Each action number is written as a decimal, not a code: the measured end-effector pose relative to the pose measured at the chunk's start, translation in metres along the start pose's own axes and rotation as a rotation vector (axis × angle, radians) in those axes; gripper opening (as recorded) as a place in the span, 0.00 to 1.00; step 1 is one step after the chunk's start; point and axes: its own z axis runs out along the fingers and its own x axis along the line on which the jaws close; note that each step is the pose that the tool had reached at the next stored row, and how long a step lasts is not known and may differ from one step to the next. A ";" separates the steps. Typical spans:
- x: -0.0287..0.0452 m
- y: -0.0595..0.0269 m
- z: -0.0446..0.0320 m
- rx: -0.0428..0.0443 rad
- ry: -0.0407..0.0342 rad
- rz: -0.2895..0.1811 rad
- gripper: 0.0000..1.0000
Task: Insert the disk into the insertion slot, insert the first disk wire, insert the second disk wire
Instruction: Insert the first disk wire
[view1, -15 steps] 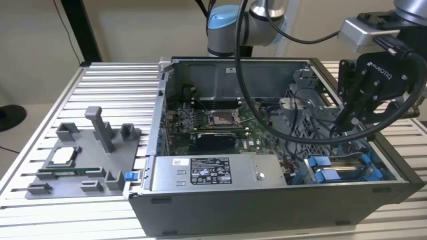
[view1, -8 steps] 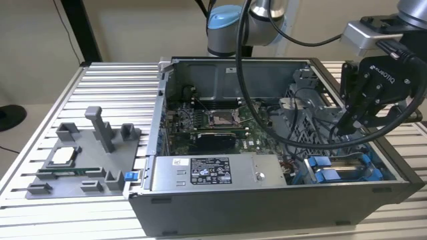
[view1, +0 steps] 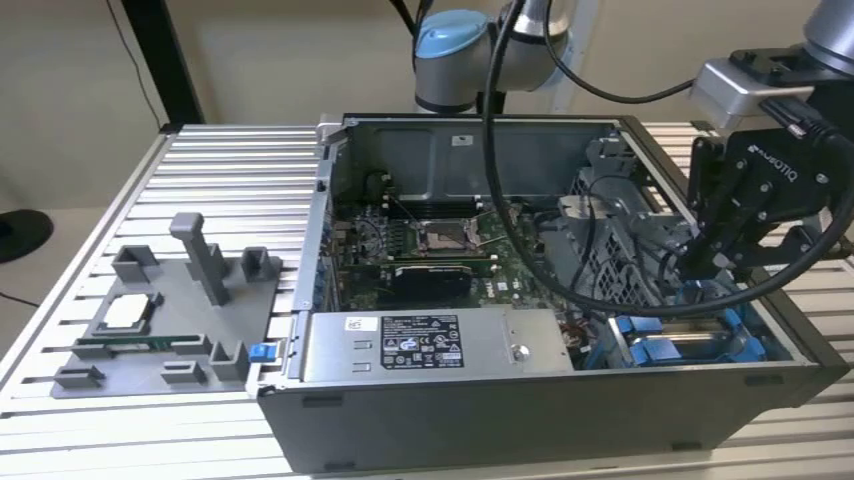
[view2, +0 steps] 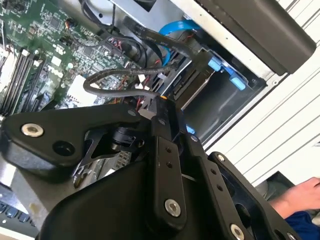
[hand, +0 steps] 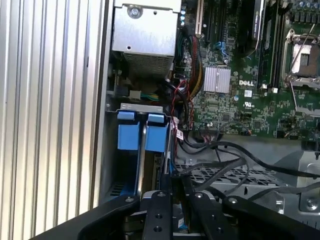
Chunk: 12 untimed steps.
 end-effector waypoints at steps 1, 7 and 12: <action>0.0007 -0.0026 0.0006 0.0000 -0.0002 0.000 0.00; 0.0045 -0.0187 0.0025 0.0000 -0.0004 0.000 0.00; 0.0066 -0.0253 0.0043 0.0001 -0.0008 0.003 0.00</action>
